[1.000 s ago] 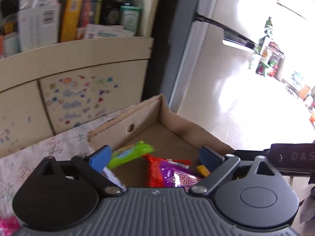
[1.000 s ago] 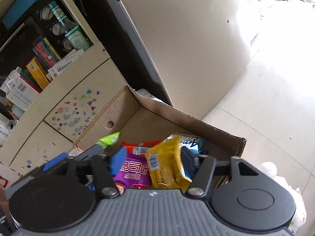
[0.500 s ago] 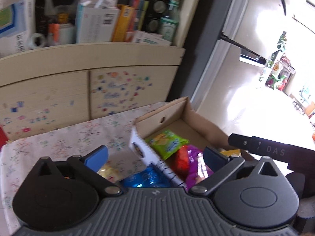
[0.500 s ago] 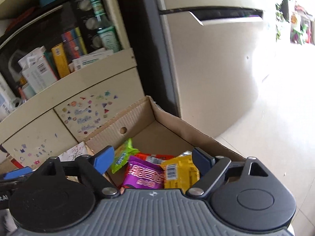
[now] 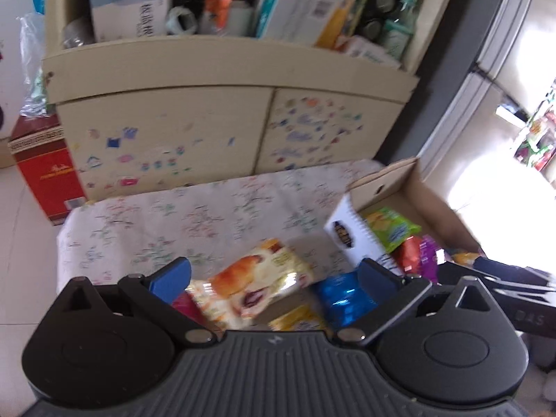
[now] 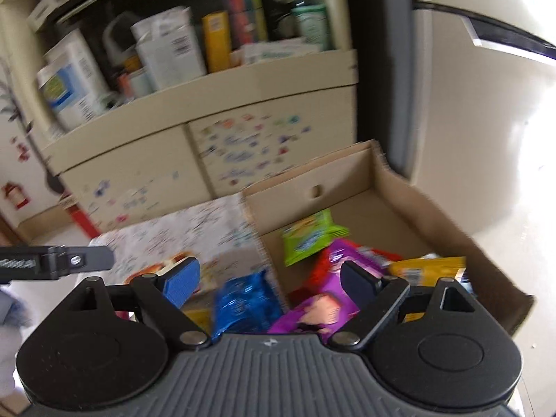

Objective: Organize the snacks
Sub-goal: 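Open both tools to drop the green and yellow packets into the box, then move the left tool to the pink packet while the right tool reaches the gold packet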

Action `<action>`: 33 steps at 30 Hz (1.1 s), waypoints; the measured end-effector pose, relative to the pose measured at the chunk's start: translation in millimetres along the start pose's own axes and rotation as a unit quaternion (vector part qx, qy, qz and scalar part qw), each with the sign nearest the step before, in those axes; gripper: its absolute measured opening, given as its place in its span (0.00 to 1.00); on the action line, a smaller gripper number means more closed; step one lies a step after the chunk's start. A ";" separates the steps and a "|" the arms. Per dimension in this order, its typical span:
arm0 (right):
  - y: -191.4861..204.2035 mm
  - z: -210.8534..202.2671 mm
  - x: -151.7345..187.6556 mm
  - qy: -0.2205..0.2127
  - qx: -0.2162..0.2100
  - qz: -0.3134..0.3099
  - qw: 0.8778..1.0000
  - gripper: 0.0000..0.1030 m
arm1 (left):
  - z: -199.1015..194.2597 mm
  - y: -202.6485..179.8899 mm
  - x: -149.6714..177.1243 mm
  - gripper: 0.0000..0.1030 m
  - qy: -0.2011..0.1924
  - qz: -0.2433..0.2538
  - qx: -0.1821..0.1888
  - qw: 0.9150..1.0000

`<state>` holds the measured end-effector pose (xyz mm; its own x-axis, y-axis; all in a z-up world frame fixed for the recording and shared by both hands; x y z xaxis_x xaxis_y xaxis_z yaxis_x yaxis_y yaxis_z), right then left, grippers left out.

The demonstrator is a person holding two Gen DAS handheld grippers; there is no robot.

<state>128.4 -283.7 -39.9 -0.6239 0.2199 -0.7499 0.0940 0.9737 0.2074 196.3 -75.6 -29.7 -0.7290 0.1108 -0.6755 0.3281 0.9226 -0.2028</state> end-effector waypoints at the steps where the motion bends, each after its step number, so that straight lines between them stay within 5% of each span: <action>1: 5.3 2.3 3.7 0.009 -0.010 -0.003 1.000 0.89 | 0.8 3.6 1.3 0.99 0.003 0.006 -0.005 1.000; 9: 37.8 22.2 31.7 0.075 -0.053 -0.022 0.996 0.89 | 9.9 40.4 20.4 0.98 0.049 0.012 -0.034 0.998; 18: 59.3 42.5 59.6 0.140 -0.114 0.028 0.983 0.80 | 20.7 80.0 36.8 0.98 0.075 -0.005 -0.065 0.995; 33: 68.9 72.7 83.7 0.189 -0.116 0.046 0.974 0.73 | 67.1 89.7 57.2 0.98 0.117 0.013 -0.086 0.989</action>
<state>139.0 -193.9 -134.1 -0.8660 0.2252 -0.4465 0.0116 0.9017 0.4323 224.4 -11.2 -134.1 -0.8473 0.1982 -0.4928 0.2552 0.9656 -0.0504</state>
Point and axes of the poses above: each gripper's, at about its wrist camera, not at the fingertips, and z roughly the way its jaws point, y to its left, x to its underside, the point moved 8 cm from there along z, roughly the way its jaws point, and after that the axes turned 5 degrees about -y, right-handed, at the moved point
